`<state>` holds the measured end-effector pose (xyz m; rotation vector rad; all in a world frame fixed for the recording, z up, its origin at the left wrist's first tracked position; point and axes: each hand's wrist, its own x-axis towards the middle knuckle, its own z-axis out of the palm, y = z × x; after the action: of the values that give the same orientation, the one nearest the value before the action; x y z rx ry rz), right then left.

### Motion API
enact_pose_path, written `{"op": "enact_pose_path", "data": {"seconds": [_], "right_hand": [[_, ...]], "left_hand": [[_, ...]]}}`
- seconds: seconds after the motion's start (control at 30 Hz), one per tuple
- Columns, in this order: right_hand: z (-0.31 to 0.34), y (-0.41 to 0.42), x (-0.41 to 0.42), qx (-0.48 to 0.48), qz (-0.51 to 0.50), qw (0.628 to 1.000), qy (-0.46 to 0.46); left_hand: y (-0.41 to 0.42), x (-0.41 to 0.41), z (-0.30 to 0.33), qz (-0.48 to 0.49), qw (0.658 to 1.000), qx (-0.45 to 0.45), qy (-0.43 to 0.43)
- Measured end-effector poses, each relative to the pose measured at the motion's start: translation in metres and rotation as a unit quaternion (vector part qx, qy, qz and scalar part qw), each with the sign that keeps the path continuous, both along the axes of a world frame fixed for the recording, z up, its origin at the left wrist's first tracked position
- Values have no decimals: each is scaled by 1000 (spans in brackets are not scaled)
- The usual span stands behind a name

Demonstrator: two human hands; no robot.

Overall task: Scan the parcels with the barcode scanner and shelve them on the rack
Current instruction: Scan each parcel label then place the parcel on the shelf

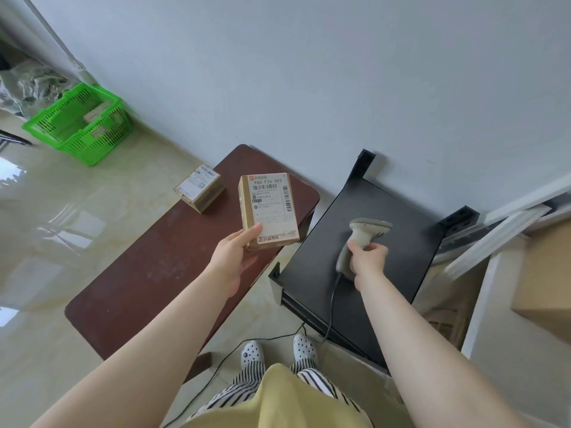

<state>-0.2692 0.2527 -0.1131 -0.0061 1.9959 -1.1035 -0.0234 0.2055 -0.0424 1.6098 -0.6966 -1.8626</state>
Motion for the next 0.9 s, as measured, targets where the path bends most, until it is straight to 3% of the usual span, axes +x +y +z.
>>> {"op": "enact_pose_path", "data": {"seconds": [0.5,0.6,0.73,0.9], "right_hand": [[-21,13,-6,36,68,996,52],[-9,11,-7,57,56,991,110],[25,7,4,-36,72,993,83],[77,31,40,-152,219,964,-17]], "left_hand": [[29,-32,23,45,996,34,70],[37,-36,23,60,995,28,76],[49,-41,20,80,993,21,81],[71,-40,27,66,995,3,75]]}}
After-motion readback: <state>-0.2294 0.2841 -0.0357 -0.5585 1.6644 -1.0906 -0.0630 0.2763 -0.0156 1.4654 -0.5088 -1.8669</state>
